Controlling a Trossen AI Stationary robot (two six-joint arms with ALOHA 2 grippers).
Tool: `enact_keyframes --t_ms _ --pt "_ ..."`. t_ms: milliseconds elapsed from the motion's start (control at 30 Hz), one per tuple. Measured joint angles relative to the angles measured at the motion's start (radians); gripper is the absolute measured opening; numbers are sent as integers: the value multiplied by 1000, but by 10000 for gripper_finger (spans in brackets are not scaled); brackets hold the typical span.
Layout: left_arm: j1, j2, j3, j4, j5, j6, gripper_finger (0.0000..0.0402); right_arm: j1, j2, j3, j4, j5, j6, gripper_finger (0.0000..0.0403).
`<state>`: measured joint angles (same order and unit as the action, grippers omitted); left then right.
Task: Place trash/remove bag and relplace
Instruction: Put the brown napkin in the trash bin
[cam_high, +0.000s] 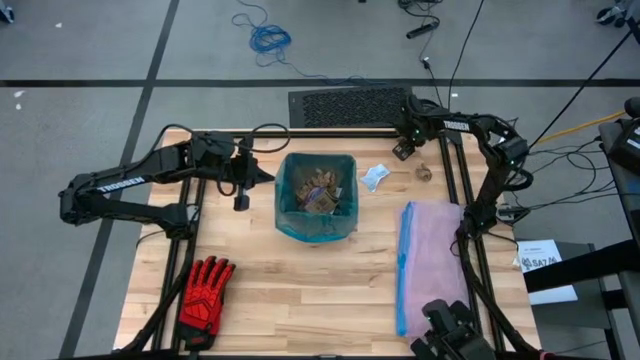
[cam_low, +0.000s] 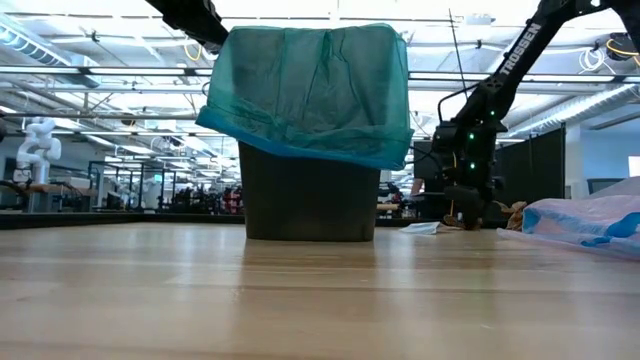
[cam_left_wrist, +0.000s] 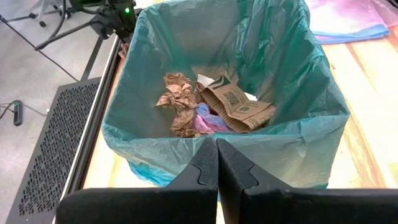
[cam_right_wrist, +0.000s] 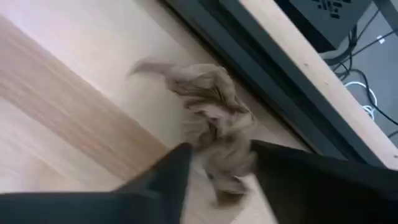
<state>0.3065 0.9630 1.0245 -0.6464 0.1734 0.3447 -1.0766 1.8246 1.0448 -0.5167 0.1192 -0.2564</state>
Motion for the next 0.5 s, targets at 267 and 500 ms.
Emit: enact_keyframes --t_ms 267,500 --pt "0 0 0 0 0 -18 0 32 -99 -1 8 23 27 10" --pt "0 0 0 0 0 -26 0 127 -290 -2 -72 16 64 2"
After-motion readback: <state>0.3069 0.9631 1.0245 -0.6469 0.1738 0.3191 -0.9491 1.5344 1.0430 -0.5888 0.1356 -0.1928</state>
